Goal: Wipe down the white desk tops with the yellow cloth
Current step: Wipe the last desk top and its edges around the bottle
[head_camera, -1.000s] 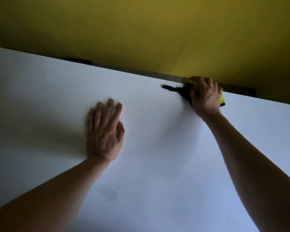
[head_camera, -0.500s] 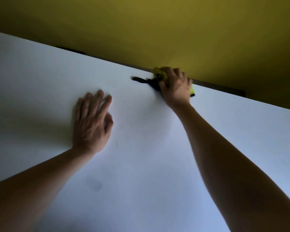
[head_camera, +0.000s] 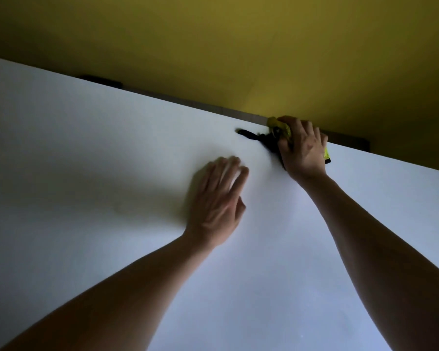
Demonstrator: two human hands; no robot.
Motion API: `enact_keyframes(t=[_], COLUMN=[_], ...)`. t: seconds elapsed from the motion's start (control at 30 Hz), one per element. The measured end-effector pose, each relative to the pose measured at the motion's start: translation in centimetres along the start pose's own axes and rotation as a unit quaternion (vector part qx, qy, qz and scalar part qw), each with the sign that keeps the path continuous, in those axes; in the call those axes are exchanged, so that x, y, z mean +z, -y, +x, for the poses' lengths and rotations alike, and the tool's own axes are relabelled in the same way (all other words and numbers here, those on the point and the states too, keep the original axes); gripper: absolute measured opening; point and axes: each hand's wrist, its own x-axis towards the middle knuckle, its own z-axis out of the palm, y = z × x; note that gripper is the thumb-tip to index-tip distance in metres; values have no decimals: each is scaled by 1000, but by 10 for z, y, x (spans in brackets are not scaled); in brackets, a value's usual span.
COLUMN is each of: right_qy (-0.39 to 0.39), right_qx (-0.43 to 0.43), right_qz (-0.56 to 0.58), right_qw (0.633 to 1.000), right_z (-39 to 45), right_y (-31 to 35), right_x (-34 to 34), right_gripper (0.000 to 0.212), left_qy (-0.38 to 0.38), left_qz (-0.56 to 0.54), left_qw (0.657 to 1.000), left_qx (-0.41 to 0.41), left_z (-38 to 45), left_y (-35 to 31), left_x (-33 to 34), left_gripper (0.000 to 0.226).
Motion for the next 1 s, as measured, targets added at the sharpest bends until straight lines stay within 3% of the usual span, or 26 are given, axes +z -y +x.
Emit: enact_keyframes(t=[0.17, 0.27, 0.57, 0.67, 0.9, 1.0], right_qy=[86, 89, 104, 104, 82, 78], right_qx=[-89, -102, -161, -157, -104, -77], right_qz=[49, 74, 52, 56, 34, 17], right_qw=[991, 988, 980, 981, 991, 994], right_z=[9, 17, 43, 40, 3, 1], right_y=[-29, -27, 108, 79, -78, -92], right_x=[-11, -8, 44, 35, -34, -38], right_gripper=[49, 47, 51, 49, 55, 51], left_qy=[-29, -38, -28, -33, -50, -50], left_qz=[21, 21, 31, 28, 26, 33], left_qw=[999, 998, 999, 999, 998, 998], left_qx=[-30, -33, -30, -28, -25, -28], left_z=[6, 8, 10, 10, 11, 12], left_y=[-16, -18, -16, -15, -19, -22], left_x=[11, 14, 10, 11, 10, 11], left_gripper=[62, 64, 68, 67, 63, 61])
